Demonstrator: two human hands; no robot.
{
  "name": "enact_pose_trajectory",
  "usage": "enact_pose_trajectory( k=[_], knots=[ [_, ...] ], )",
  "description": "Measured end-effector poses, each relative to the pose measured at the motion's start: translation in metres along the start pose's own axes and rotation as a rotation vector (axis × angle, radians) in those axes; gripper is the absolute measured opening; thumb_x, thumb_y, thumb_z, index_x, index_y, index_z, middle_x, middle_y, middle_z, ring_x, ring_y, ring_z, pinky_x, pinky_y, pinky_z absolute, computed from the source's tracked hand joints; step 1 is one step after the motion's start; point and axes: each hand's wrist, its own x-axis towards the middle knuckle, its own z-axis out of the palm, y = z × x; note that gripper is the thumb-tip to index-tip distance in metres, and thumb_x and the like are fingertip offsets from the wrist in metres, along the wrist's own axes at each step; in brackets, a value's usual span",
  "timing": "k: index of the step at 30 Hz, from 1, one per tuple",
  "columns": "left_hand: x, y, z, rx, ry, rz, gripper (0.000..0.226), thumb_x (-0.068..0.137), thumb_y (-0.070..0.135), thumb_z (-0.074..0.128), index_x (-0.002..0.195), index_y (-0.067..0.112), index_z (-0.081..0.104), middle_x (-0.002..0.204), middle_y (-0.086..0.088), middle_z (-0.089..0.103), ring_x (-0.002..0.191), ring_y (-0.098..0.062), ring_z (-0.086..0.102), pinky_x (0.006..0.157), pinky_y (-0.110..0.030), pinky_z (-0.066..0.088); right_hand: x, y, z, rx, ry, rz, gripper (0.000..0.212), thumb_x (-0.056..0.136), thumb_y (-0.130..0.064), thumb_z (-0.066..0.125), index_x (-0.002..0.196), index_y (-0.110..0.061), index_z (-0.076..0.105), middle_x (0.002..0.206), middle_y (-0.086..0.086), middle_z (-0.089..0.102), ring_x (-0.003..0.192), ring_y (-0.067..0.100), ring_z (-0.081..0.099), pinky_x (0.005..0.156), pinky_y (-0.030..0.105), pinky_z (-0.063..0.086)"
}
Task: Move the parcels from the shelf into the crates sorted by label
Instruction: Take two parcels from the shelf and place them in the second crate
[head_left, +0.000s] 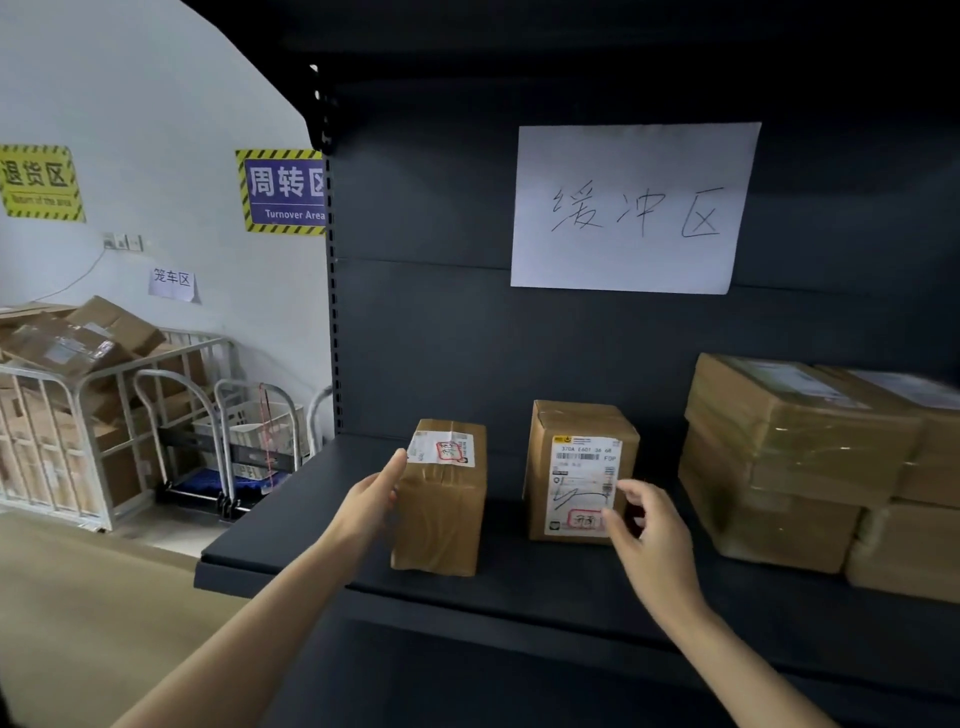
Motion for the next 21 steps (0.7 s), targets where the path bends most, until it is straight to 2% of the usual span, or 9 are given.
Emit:
enact_pose_trajectory(
  k=[2,4,6,7,10,13,16,19,21],
  knots=[
    [0.001,0.003,0.007,-0.016,-0.017,-0.005,0.045,0.088,0.057,0.045,0.108,0.019,0.059,0.104,0.002,0.064,0.099,-0.017,0.058,0.091,-0.036,0.043,0.004,0.014,-0.007,-0.019,0.017,0.095,0.044,0.084,-0.014,0.065,0.125,-0.007,0.051,0.125,0.007,0.055,0.117,0.018,0.052,0.093,0.028,0.044],
    [0.002,0.005,0.013,-0.009,-0.031,0.001,0.035,0.087,0.054,0.05,0.096,0.022,0.061,0.1,0.001,0.066,0.094,-0.017,0.061,0.085,-0.036,0.046,0.012,0.024,-0.01,-0.026,-0.019,0.181,0.05,0.084,-0.015,0.067,0.129,-0.005,0.047,0.13,0.012,0.053,0.12,0.022,0.05,0.096,0.032,0.043],
    [0.003,0.006,0.018,-0.011,-0.029,0.003,0.023,0.088,0.047,0.053,0.088,0.024,0.059,0.092,0.002,0.066,0.087,-0.015,0.061,0.073,-0.032,0.047,0.022,0.03,-0.011,0.011,-0.132,0.274,0.058,0.085,-0.019,0.066,0.135,-0.005,0.04,0.137,0.013,0.049,0.125,0.024,0.048,0.098,0.032,0.04],
    [0.005,0.007,0.02,-0.011,-0.027,-0.003,0.022,0.088,0.044,0.055,0.09,0.023,0.06,0.092,0.001,0.066,0.086,-0.015,0.061,0.072,-0.031,0.048,0.027,0.032,-0.01,0.033,-0.203,0.322,0.062,0.086,-0.022,0.064,0.139,-0.006,0.036,0.14,0.013,0.046,0.128,0.025,0.045,0.101,0.033,0.039],
    [0.012,0.006,0.027,-0.022,-0.021,-0.037,0.034,0.084,0.046,0.059,0.107,0.021,0.059,0.101,-0.002,0.066,0.095,-0.02,0.062,0.088,-0.039,0.05,0.038,0.035,-0.006,0.07,-0.374,0.41,0.068,0.089,-0.03,0.059,0.145,-0.012,0.027,0.149,0.008,0.036,0.136,0.024,0.036,0.11,0.038,0.032],
    [0.02,0.004,0.037,-0.047,-0.02,-0.062,0.035,0.083,0.047,0.06,0.108,0.024,0.056,0.103,-0.002,0.066,0.096,-0.021,0.061,0.089,-0.04,0.049,0.045,0.032,-0.004,0.205,-0.486,0.419,0.06,0.092,-0.025,0.056,0.144,-0.017,0.028,0.145,0.003,0.042,0.134,0.02,0.038,0.108,0.033,0.031],
    [0.024,0.007,0.049,-0.057,-0.043,-0.077,0.028,0.084,0.047,0.059,0.102,0.026,0.057,0.1,-0.001,0.066,0.095,-0.02,0.061,0.082,-0.037,0.047,0.052,0.027,-0.003,0.322,-0.533,0.408,0.057,0.092,-0.022,0.055,0.143,-0.023,0.03,0.141,0.0,0.047,0.127,0.015,0.045,0.103,0.03,0.034],
    [0.029,0.006,0.055,-0.047,-0.092,-0.098,0.022,0.085,0.048,0.057,0.1,0.032,0.055,0.103,0.002,0.063,0.101,-0.02,0.058,0.094,-0.04,0.046,0.057,0.026,0.001,0.363,-0.542,0.386,0.056,0.092,-0.025,0.054,0.143,-0.027,0.029,0.139,-0.003,0.048,0.127,0.016,0.045,0.102,0.031,0.036],
    [0.03,0.004,0.054,-0.055,-0.136,-0.09,0.034,0.082,0.05,0.061,0.109,0.031,0.055,0.107,0.004,0.062,0.106,-0.02,0.058,0.101,-0.041,0.044,0.06,0.026,0.001,0.374,-0.533,0.371,0.053,0.094,-0.027,0.051,0.143,-0.027,0.03,0.138,-0.002,0.05,0.128,0.018,0.045,0.103,0.032,0.036]
  ],
)
